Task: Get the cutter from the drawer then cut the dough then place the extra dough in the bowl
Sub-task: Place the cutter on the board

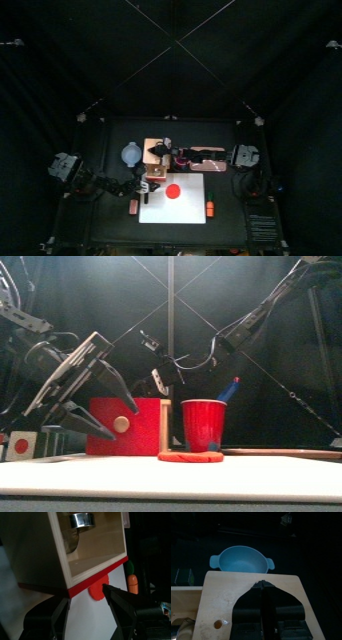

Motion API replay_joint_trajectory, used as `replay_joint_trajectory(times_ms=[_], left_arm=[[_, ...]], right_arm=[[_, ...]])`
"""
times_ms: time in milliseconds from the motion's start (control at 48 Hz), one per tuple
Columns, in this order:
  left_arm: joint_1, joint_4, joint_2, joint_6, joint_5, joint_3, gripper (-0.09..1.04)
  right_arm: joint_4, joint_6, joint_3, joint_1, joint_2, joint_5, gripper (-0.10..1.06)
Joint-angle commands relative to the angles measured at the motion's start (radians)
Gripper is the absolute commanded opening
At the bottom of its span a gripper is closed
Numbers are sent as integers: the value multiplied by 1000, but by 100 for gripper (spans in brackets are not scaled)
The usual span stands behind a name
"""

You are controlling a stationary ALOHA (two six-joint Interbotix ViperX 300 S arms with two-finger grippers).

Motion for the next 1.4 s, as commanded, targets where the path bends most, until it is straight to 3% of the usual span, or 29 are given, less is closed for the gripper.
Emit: replay_joint_trajectory(times_ms=[21,312,562,771,1104,1229,1396], left_arm=[[-11,5,-55,5,9,6,87],[-20,146,-262,11,26,94,86],[-3,399,-403,114,-256,181,86],[98,604,-457,282,-408,236,86],[202,715,-549,486,-410,275,86],[235,710,-588,537,-416,293,86],[256,712,-620,560,-416,318,86]], right_arm=[[0,0,-17,0,-32,5,9],[8,25,-18,6,-35,17,9],[15,25,-31,49,-101,18,9],[34,26,-14,106,-187,31,9],[100,26,2,227,-247,383,14],[152,25,-3,249,-247,499,23],[187,26,-3,245,-247,531,50]])
